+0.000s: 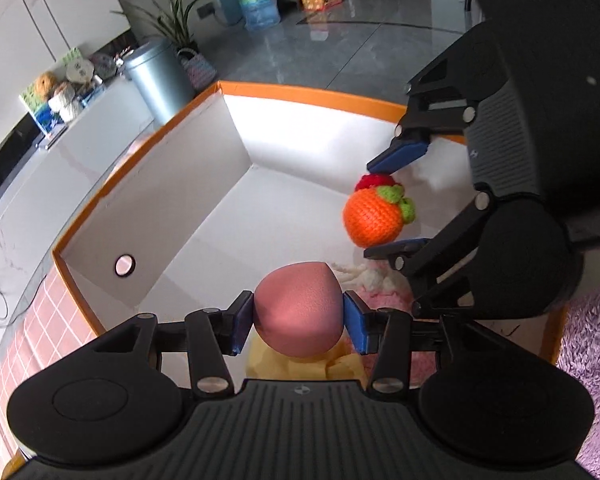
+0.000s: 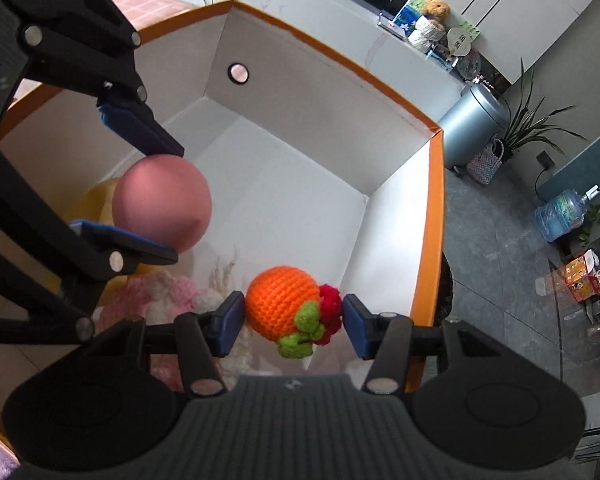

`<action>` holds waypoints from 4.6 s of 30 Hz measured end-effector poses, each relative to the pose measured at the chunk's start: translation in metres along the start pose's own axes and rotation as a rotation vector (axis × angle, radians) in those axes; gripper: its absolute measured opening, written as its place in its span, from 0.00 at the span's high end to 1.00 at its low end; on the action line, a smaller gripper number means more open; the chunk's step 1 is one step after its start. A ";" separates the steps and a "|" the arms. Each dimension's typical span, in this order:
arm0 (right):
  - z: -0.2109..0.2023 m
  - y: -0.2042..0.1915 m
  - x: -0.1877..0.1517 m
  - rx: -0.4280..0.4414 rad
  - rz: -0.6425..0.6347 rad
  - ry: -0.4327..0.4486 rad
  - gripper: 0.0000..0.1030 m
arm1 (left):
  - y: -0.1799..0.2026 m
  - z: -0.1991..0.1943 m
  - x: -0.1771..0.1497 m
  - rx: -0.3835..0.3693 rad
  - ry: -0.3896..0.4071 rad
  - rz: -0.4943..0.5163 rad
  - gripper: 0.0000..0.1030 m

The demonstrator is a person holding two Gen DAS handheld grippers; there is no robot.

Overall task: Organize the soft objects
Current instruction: 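Carry fruit and pink ball over the box and release both inside, then withdraw both tools from the box toward the brown towel, then grasp the brown knitted towel with the left tool and lift it, then grasp the bread-shaped sponge with right tool while left tool holds towel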

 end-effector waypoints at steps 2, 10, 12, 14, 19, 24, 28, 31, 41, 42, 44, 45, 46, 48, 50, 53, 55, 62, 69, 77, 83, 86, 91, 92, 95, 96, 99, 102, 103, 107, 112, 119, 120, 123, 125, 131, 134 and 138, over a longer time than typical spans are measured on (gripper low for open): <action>0.000 -0.001 -0.001 0.006 -0.008 -0.001 0.47 | -0.002 0.001 -0.001 0.008 -0.015 -0.006 0.44; -0.010 0.001 -0.002 0.018 -0.020 0.009 0.23 | -0.001 -0.009 0.000 0.020 -0.005 -0.019 0.30; -0.013 0.001 0.000 0.015 -0.034 0.015 0.22 | -0.001 -0.014 0.001 0.030 0.011 -0.023 0.30; -0.019 0.002 0.001 0.005 -0.037 0.020 0.22 | -0.002 -0.020 0.003 0.028 0.021 -0.036 0.29; -0.041 0.005 0.004 -0.014 0.003 0.049 0.21 | -0.004 -0.045 0.009 0.052 0.095 -0.077 0.28; -0.069 0.000 0.008 -0.056 0.033 0.104 0.19 | -0.006 -0.076 0.014 0.076 0.164 -0.121 0.28; -0.099 -0.002 0.015 -0.098 0.105 0.196 0.19 | -0.004 -0.101 0.016 0.101 0.217 -0.139 0.28; -0.121 -0.010 0.020 -0.131 0.154 0.276 0.19 | -0.005 -0.122 0.015 0.136 0.270 -0.165 0.28; -0.169 -0.078 0.037 -0.169 0.321 0.542 0.20 | -0.024 -0.200 -0.026 0.271 0.416 -0.380 0.28; -0.169 -0.086 0.038 -0.160 0.341 0.554 0.21 | -0.026 -0.206 -0.035 0.285 0.425 -0.407 0.29; -0.173 -0.104 0.043 -0.141 0.379 0.581 0.21 | -0.032 -0.216 -0.052 0.300 0.436 -0.462 0.29; -0.173 -0.113 0.045 -0.135 0.390 0.593 0.21 | -0.034 -0.220 -0.061 0.309 0.436 -0.485 0.29; -0.171 -0.122 0.047 -0.134 0.397 0.602 0.21 | -0.037 -0.225 -0.071 0.328 0.434 -0.506 0.29; -0.169 -0.141 0.050 -0.122 0.418 0.613 0.21 | -0.042 -0.232 -0.087 0.384 0.429 -0.536 0.29; -0.164 -0.157 0.052 -0.103 0.439 0.617 0.21 | -0.049 -0.239 -0.101 0.430 0.430 -0.568 0.29; -0.154 -0.180 0.055 -0.076 0.479 0.603 0.21 | -0.058 -0.249 -0.121 0.475 0.436 -0.617 0.29; -0.146 -0.190 0.056 -0.057 0.514 0.591 0.23 | -0.062 -0.253 -0.133 0.495 0.441 -0.644 0.29; -0.113 -0.219 0.054 -0.013 0.518 0.517 0.24 | -0.071 -0.254 -0.171 0.585 0.411 -0.684 0.16; -0.083 -0.233 0.057 0.017 0.516 0.455 0.24 | -0.080 -0.249 -0.201 0.639 0.361 -0.738 0.15; -0.046 -0.233 0.080 0.025 0.509 0.409 0.29 | -0.105 -0.229 -0.206 0.671 0.303 -0.692 0.14; -0.026 -0.234 0.086 0.036 0.513 0.393 0.30 | -0.122 -0.206 -0.209 0.685 0.249 -0.701 0.14; -0.019 -0.234 0.084 0.039 0.516 0.378 0.30 | -0.128 -0.199 -0.213 0.683 0.237 -0.711 0.18; -0.015 -0.237 0.083 0.044 0.506 0.370 0.30 | -0.132 -0.196 -0.214 0.634 0.245 -0.731 0.70; -0.016 -0.237 0.083 0.044 0.502 0.372 0.30 | -0.132 -0.197 -0.213 0.631 0.255 -0.730 0.74; -0.018 -0.236 0.084 0.043 0.500 0.377 0.30 | -0.134 -0.207 -0.208 0.621 0.287 -0.722 0.80; -0.019 -0.236 0.084 0.043 0.500 0.380 0.30 | -0.134 -0.212 -0.206 0.626 0.304 -0.717 0.80; -0.027 -0.236 0.086 0.051 0.500 0.395 0.31 | -0.138 -0.231 -0.196 0.645 0.352 -0.707 0.81; -0.039 -0.235 0.089 0.060 0.503 0.417 0.31 | -0.140 -0.254 -0.184 0.670 0.385 -0.704 0.81; -0.043 -0.235 0.089 0.062 0.503 0.422 0.31 | -0.139 -0.263 -0.180 0.677 0.403 -0.700 0.81; -0.055 -0.238 0.090 0.073 0.507 0.433 0.31 | -0.129 -0.299 -0.166 0.690 0.474 -0.671 0.81; -0.067 -0.243 0.081 0.083 0.504 0.430 0.31 | -0.110 -0.333 -0.171 0.671 0.481 -0.698 0.81; -0.065 -0.252 0.078 0.128 0.542 0.391 0.31 | -0.105 -0.381 -0.166 0.703 0.543 -0.676 0.81; -0.066 -0.254 0.078 0.138 0.541 0.392 0.31 | -0.110 -0.376 -0.172 0.695 0.535 -0.705 0.81; -0.065 -0.260 0.078 0.146 0.526 0.385 0.30 | -0.124 -0.347 -0.198 0.657 0.478 -0.814 0.81; -0.062 -0.263 0.078 0.165 0.538 0.369 0.27 | -0.127 -0.325 -0.215 0.658 0.423 -0.844 0.81; -0.042 -0.272 0.084 0.195 0.568 0.326 0.21 | -0.141 -0.284 -0.246 0.643 0.326 -0.894 0.75; -0.027 -0.271 0.087 0.202 0.611 0.292 0.18 | -0.145 -0.277 -0.264 0.645 0.281 -0.939 0.63; -0.010 -0.272 0.088 0.204 0.646 0.248 0.17 | -0.147 -0.271 -0.285 0.673 0.251 -1.022 0.42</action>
Point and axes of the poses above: each gripper's, at about its wrist camera, not at the fingertips, and z roughly the way its jaws point, y to its right, x to its top, the point moved 2 cm from there along z, roughly the way its jaws point, and after that the axes turned 15 degrees about y, right-handed, at the moved point
